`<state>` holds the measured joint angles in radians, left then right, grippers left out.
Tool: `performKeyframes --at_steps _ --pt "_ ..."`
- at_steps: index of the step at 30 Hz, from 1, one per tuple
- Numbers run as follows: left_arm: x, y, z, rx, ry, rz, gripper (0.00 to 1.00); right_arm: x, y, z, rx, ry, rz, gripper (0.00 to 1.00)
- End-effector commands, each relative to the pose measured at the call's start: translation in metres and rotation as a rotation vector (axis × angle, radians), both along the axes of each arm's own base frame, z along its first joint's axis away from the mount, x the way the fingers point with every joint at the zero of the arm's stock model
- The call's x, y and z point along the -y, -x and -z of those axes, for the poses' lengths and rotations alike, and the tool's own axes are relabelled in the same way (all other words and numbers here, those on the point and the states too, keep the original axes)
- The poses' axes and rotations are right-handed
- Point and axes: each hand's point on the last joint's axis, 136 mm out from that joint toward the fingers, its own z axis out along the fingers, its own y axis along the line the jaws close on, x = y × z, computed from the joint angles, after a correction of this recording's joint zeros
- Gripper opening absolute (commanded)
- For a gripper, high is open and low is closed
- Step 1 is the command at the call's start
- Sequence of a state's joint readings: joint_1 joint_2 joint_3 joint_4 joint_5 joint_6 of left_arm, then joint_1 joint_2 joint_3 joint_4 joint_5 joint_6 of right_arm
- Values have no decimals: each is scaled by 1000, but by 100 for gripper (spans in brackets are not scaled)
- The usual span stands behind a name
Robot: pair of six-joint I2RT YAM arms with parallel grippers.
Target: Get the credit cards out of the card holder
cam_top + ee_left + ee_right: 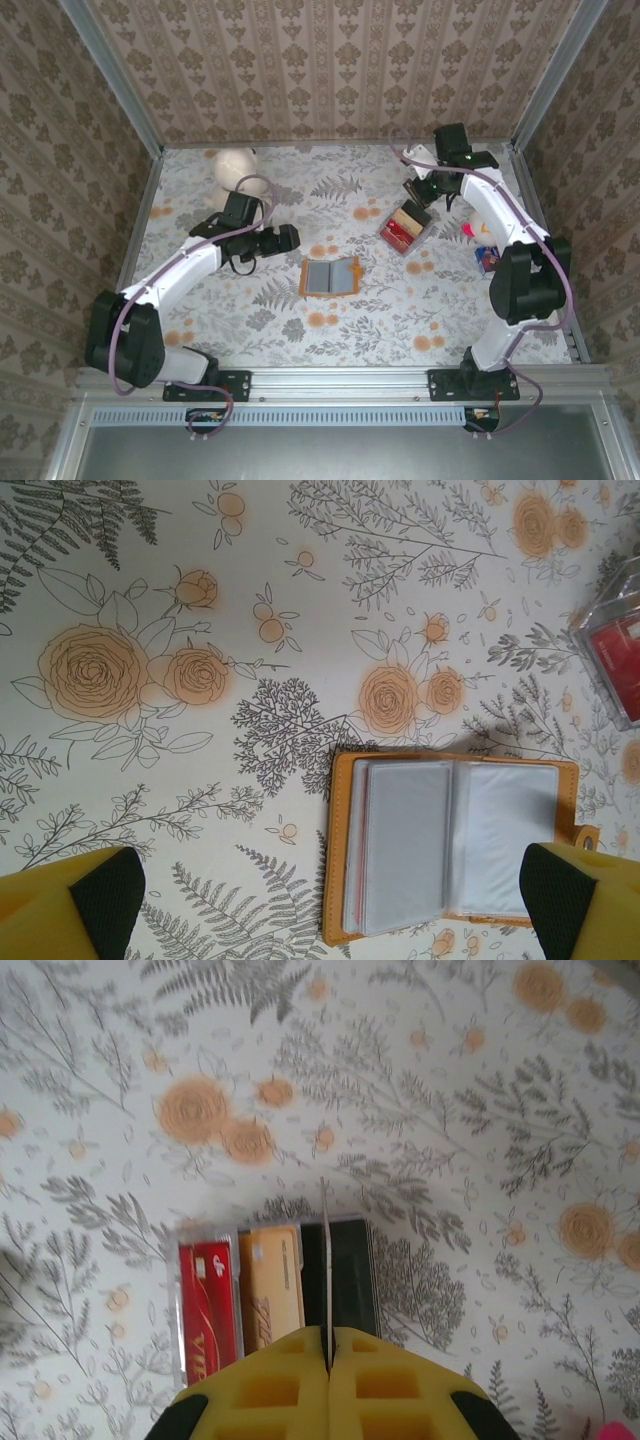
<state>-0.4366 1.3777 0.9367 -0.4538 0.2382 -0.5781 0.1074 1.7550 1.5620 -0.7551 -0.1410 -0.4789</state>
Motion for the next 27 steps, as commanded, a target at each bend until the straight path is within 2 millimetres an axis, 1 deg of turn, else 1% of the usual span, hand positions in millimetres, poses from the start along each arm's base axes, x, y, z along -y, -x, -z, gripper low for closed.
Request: performKeyframes --at_steps 1,6,10,14,19,27 --pt "3 -4 -4 8 2 21 100 8 11 22 -116 86 -47 0" --pt "2 -2 0 -6 -1 21 100 11 13 43 -205 119 -61 0" --pt "2 1 4 -22 -1 21 100 13 12 53 -236 145 -77 0" --pt "2 3 9 -36 3 20 100 11 10 57 -245 136 -88 0" --pt "4 4 8 -38 15 33 100 3 6 63 -245 96 -105 0" --pt "3 8 10 -42 9 40 100 2 -1 71 -240 87 -86 0"
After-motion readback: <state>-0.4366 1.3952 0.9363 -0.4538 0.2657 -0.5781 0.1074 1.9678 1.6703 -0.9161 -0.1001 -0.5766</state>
